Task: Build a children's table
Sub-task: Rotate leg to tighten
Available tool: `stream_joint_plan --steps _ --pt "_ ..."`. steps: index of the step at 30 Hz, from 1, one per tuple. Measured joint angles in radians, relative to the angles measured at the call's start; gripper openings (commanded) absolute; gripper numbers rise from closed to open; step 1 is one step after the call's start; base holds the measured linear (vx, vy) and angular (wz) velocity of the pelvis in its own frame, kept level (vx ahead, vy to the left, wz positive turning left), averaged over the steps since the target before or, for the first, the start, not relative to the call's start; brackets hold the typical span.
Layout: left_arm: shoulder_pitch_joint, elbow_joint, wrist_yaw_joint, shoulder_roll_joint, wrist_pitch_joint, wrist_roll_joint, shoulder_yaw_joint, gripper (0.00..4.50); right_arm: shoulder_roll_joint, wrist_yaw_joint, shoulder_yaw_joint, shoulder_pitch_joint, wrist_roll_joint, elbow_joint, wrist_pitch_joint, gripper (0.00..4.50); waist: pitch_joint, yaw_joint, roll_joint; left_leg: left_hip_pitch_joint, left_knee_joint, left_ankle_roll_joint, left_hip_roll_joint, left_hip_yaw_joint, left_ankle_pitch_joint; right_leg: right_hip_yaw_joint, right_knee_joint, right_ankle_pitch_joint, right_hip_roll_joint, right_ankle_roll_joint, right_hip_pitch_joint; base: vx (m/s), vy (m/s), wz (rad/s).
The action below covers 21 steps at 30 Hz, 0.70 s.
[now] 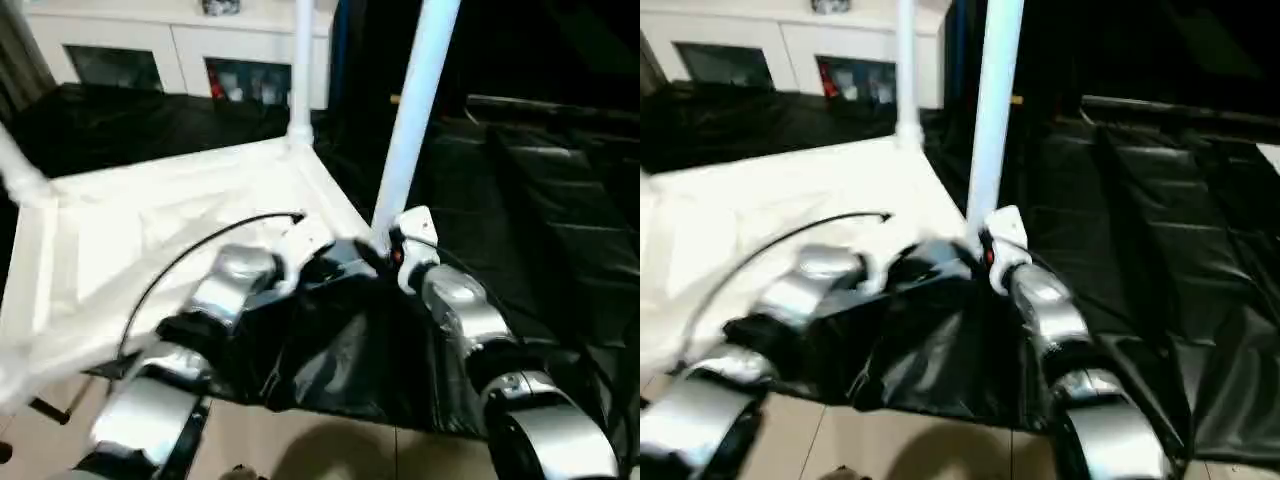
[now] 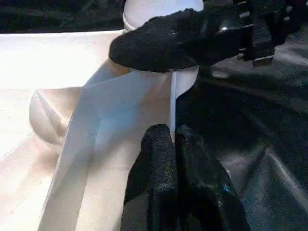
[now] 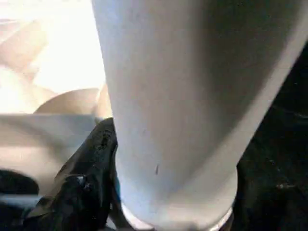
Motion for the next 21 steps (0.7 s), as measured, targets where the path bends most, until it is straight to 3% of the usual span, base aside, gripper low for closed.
stream_joint_plan --steps 3,7,16,21 --pt "0.0 0.0 0.002 -0.001 -0.005 0.004 0.002 0.0 0.007 -0.003 -0.009 -0.006 -0.007 0.012 -0.011 3.79 0.0 0.0 0.001 0.0 -0.001 0.0 0.0 0.0 0.0 -0.001 0.0 0.0 0.0 0.0 -0.001 0.0 0.0 0.0" --pt "0.0 0.009 -0.016 0.009 -0.035 0.01 -0.001 0.0 0.003 0.027 -0.002 -0.011 -0.012 0.033 -0.041 3.95 0.0 -0.001 0.003 0.0 0.0 0.0 0.0 0.0 0.0 0.0 0.0 0.0 0.0 0.0 -0.001 0.0 0.0 0.0" --pt "0.049 -0.053 -0.291 0.122 -0.11 -0.034 -0.024 0.0 -0.12 0.475 0.094 0.055 -0.007 -0.042 -0.131 3.95 0.001 0.003 0.005 -0.002 -0.001 0.004 0.003 0.0 0.003 -0.002 0.001 -0.001 0.001 -0.001 -0.003 0.0 0.0 0.0" --pt "0.061 -0.067 -0.397 0.165 -0.124 -0.063 -0.033 0.0 -0.171 0.669 0.124 0.076 0.015 -0.079 -0.137 3.95 0.002 0.008 0.004 -0.004 0.002 0.0 0.003 0.0 0.0 -0.002 0.001 0.0 0.001 -0.002 -0.003 0.0 0.0 0.0"
